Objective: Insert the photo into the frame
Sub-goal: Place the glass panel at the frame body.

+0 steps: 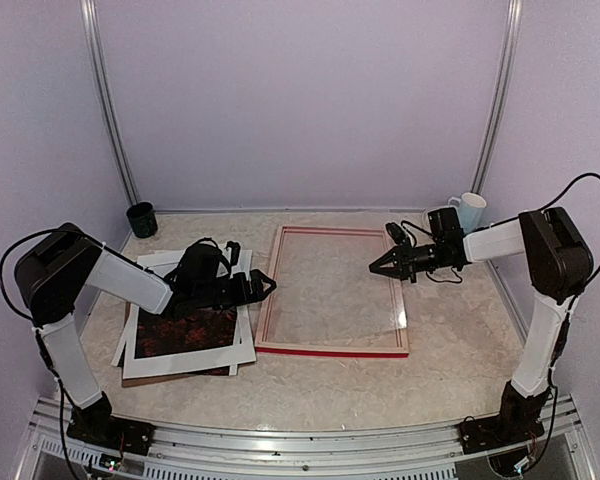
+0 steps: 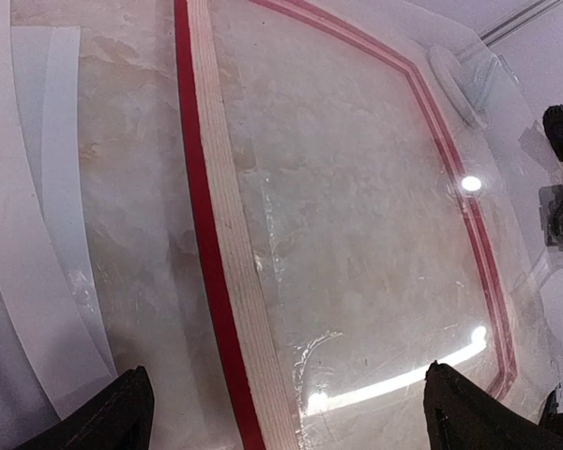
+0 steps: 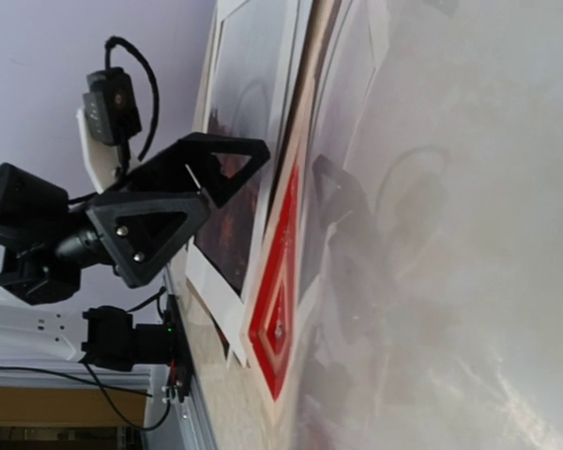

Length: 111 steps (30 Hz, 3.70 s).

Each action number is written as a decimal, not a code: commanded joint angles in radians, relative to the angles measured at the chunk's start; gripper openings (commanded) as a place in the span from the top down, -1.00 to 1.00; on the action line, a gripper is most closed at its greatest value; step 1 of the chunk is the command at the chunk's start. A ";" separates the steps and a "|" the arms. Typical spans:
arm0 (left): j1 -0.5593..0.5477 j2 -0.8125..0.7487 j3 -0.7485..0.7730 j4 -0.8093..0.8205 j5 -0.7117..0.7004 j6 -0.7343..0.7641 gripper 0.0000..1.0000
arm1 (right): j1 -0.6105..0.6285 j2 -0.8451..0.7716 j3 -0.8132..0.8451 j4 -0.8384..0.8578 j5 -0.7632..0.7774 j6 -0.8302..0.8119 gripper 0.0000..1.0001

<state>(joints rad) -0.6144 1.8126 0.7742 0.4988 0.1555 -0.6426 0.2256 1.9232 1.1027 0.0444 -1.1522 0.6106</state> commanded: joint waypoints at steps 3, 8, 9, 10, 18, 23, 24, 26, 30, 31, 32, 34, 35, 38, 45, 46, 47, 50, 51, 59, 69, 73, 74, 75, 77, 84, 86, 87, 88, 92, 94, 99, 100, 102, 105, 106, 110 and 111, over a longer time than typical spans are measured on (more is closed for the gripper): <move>-0.007 -0.015 0.013 -0.002 -0.006 0.012 -0.98 | -0.006 -0.034 -0.023 0.129 -0.066 0.075 0.94; -0.006 -0.021 0.010 0.000 -0.010 0.014 -0.98 | -0.006 -0.046 -0.023 0.170 -0.077 0.126 0.93; -0.005 -0.022 0.010 0.000 -0.010 0.014 -0.98 | -0.006 -0.049 -0.025 0.181 -0.079 0.138 0.93; -0.005 -0.024 0.010 0.000 -0.012 0.014 -0.98 | -0.006 -0.051 -0.028 0.191 -0.079 0.145 0.93; 0.002 -0.045 -0.002 0.003 -0.018 0.012 -0.98 | -0.005 -0.028 -0.065 0.211 -0.065 0.152 0.93; 0.002 -0.049 -0.006 0.009 -0.009 0.008 -0.98 | -0.005 0.028 -0.082 0.222 -0.063 0.140 0.93; 0.002 -0.046 -0.006 0.010 -0.008 0.008 -0.98 | -0.004 0.037 -0.085 0.238 -0.064 0.153 0.93; 0.002 -0.045 -0.004 0.010 -0.007 0.008 -0.98 | -0.005 0.056 -0.084 0.259 -0.064 0.164 0.93; 0.002 -0.048 -0.007 0.009 -0.009 0.008 -0.98 | -0.005 0.079 -0.070 0.246 -0.060 0.151 0.93; 0.002 -0.048 -0.007 0.009 -0.010 0.009 -0.98 | -0.005 0.080 -0.069 0.242 -0.058 0.147 0.93; 0.002 -0.048 -0.007 0.010 -0.010 0.009 -0.98 | -0.005 0.081 -0.066 0.233 -0.055 0.137 0.93; 0.002 -0.047 -0.008 0.011 -0.008 0.009 -0.98 | -0.005 0.083 -0.058 0.199 -0.048 0.114 0.93; 0.002 -0.046 -0.007 0.012 -0.007 0.008 -0.98 | -0.006 0.084 -0.056 0.190 -0.045 0.108 0.92; 0.002 -0.043 -0.007 0.014 -0.001 0.006 -0.98 | -0.006 0.085 -0.056 0.186 -0.041 0.103 0.90; 0.001 -0.036 -0.006 0.018 0.002 0.005 -0.98 | -0.008 0.101 -0.037 0.124 -0.019 0.055 0.71; 0.001 -0.036 -0.006 0.018 0.003 0.005 -0.98 | -0.009 0.104 -0.036 0.118 -0.018 0.051 0.69; 0.001 -0.036 -0.007 0.018 0.001 0.004 -0.98 | -0.009 0.107 -0.033 0.114 -0.016 0.047 0.66; -0.001 -0.036 -0.007 0.019 0.003 0.003 -0.98 | -0.013 0.112 -0.028 0.104 -0.013 0.037 0.60; -0.001 -0.035 -0.007 0.020 0.004 0.003 -0.98 | -0.014 0.114 -0.026 0.097 -0.010 0.033 0.58; -0.008 -0.023 0.000 0.021 0.008 0.001 -0.98 | -0.018 0.105 -0.028 0.118 -0.024 0.058 0.49; -0.015 -0.008 0.008 0.021 0.015 0.001 -0.98 | -0.020 0.082 -0.061 0.358 -0.108 0.241 0.85; -0.015 -0.013 0.007 0.020 0.013 0.004 -0.98 | -0.019 0.074 -0.075 0.460 -0.127 0.311 0.91; -0.015 -0.016 0.004 0.020 0.011 0.004 -0.98 | -0.020 0.068 -0.083 0.493 -0.131 0.335 0.92; -0.013 -0.018 0.003 0.021 0.007 0.005 -0.98 | -0.020 0.064 -0.088 0.520 -0.134 0.356 0.92; -0.013 -0.025 0.001 0.022 0.004 0.006 -0.98 | -0.020 0.056 -0.093 0.552 -0.138 0.383 0.92; -0.013 -0.028 -0.002 0.025 0.004 0.002 -0.98 | -0.020 0.071 -0.112 0.624 -0.131 0.427 0.92; -0.012 -0.033 -0.004 0.024 0.002 0.003 -0.98 | -0.020 0.084 -0.113 0.613 -0.122 0.417 0.91; -0.012 -0.035 -0.006 0.024 0.001 0.005 -0.98 | -0.020 0.092 -0.113 0.607 -0.119 0.412 0.91; -0.012 -0.037 -0.007 0.024 0.000 0.005 -0.98 | -0.020 0.098 -0.112 0.605 -0.117 0.408 0.91; -0.011 -0.038 -0.007 0.025 0.002 0.003 -0.97 | -0.020 0.119 -0.106 0.586 -0.110 0.390 0.90; -0.011 -0.036 -0.006 0.026 0.004 0.003 -0.98 | -0.020 0.128 -0.093 0.544 -0.104 0.358 0.88; -0.013 -0.035 -0.006 0.027 0.004 0.004 -0.98 | -0.020 0.148 -0.082 0.498 -0.098 0.315 0.87; -0.013 -0.034 -0.005 0.027 0.004 0.003 -0.98 | -0.019 0.151 -0.082 0.499 -0.098 0.315 0.86; -0.013 -0.032 -0.004 0.028 0.007 0.001 -0.98 | -0.019 0.159 -0.082 0.499 -0.098 0.312 0.86; -0.014 -0.026 -0.001 0.029 0.010 0.001 -0.98 | -0.017 0.165 -0.081 0.497 -0.098 0.311 0.85; -0.014 -0.023 -0.001 0.029 0.012 0.002 -0.98 | -0.017 0.166 -0.081 0.497 -0.097 0.311 0.83; -0.017 -0.019 0.002 0.030 0.013 0.000 -0.98 | -0.016 0.167 -0.081 0.497 -0.097 0.316 0.81; -0.018 -0.017 0.003 0.030 0.014 0.000 -0.98 | -0.014 0.166 -0.080 0.496 -0.095 0.316 0.81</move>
<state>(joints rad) -0.6235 1.7912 0.7742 0.5022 0.1570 -0.6445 0.2131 2.0766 1.0027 0.5350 -1.2484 0.9394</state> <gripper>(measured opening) 0.989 0.095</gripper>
